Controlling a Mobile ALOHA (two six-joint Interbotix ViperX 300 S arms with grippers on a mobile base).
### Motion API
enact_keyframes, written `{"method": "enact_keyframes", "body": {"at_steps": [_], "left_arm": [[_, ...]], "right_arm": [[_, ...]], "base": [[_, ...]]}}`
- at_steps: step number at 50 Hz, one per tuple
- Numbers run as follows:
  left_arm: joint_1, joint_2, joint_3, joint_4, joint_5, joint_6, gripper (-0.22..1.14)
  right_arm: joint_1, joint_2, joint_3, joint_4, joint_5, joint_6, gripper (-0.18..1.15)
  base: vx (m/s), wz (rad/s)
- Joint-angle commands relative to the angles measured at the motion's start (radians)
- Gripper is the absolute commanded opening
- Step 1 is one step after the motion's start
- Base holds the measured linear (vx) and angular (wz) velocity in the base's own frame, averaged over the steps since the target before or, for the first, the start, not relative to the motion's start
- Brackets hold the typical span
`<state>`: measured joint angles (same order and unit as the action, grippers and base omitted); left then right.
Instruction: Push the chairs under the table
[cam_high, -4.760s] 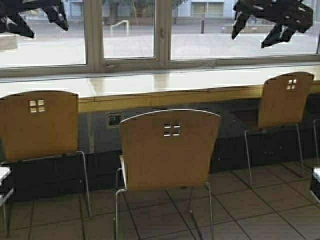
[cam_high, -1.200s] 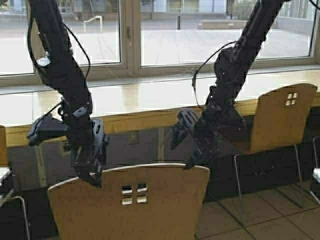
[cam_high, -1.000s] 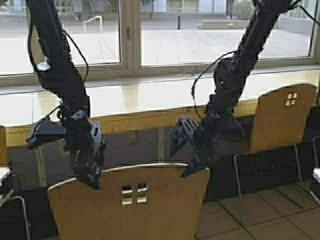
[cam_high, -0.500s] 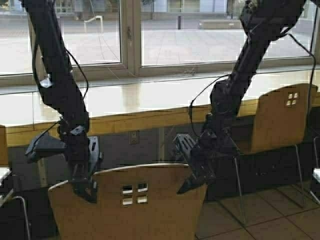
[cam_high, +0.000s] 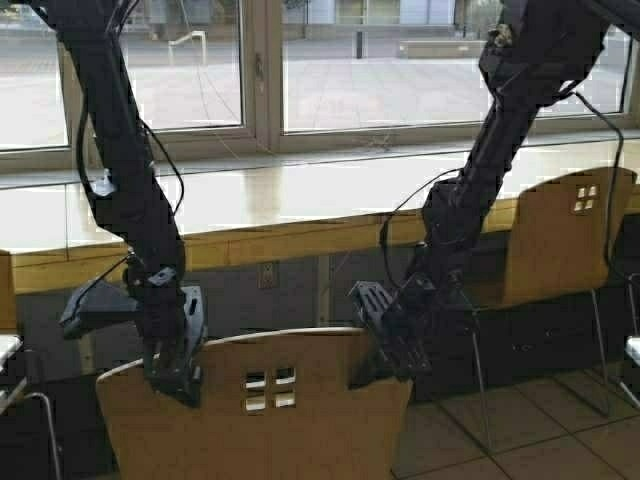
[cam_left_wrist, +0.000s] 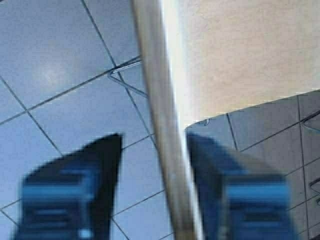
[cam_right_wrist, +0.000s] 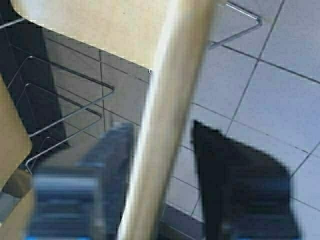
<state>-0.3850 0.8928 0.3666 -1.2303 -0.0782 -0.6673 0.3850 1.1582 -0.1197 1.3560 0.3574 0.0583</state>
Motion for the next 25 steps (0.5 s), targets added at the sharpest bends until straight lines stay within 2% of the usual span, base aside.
{"method": "enact_keyframes", "body": {"at_steps": [1, 6, 10, 15, 25], "left_arm": [[0.006, -0.015, -0.011, 0.002, -0.003, 0.003, 0.46], [0.012, -0.014, -0.009, 0.002, -0.002, 0.002, 0.16], [0.014, -0.014, -0.011, 0.0, -0.003, 0.0, 0.0], [0.017, -0.017, -0.012, 0.0, -0.003, 0.002, 0.0], [0.031, 0.005, -0.025, 0.0, -0.002, 0.002, 0.03]], "right_arm": [[-0.002, -0.017, -0.017, 0.003, 0.003, -0.002, 0.32], [-0.003, -0.014, -0.017, 0.002, 0.003, -0.002, 0.01], [-0.005, -0.009, -0.02, 0.002, 0.003, -0.002, -0.01], [-0.006, -0.005, -0.031, 0.003, 0.003, -0.002, 0.05], [-0.006, -0.005, -0.029, 0.003, 0.006, -0.002, 0.05]], "base": [[0.01, 0.01], [0.01, 0.01], [0.03, 0.02], [0.06, 0.03], [0.09, 0.0]]}}
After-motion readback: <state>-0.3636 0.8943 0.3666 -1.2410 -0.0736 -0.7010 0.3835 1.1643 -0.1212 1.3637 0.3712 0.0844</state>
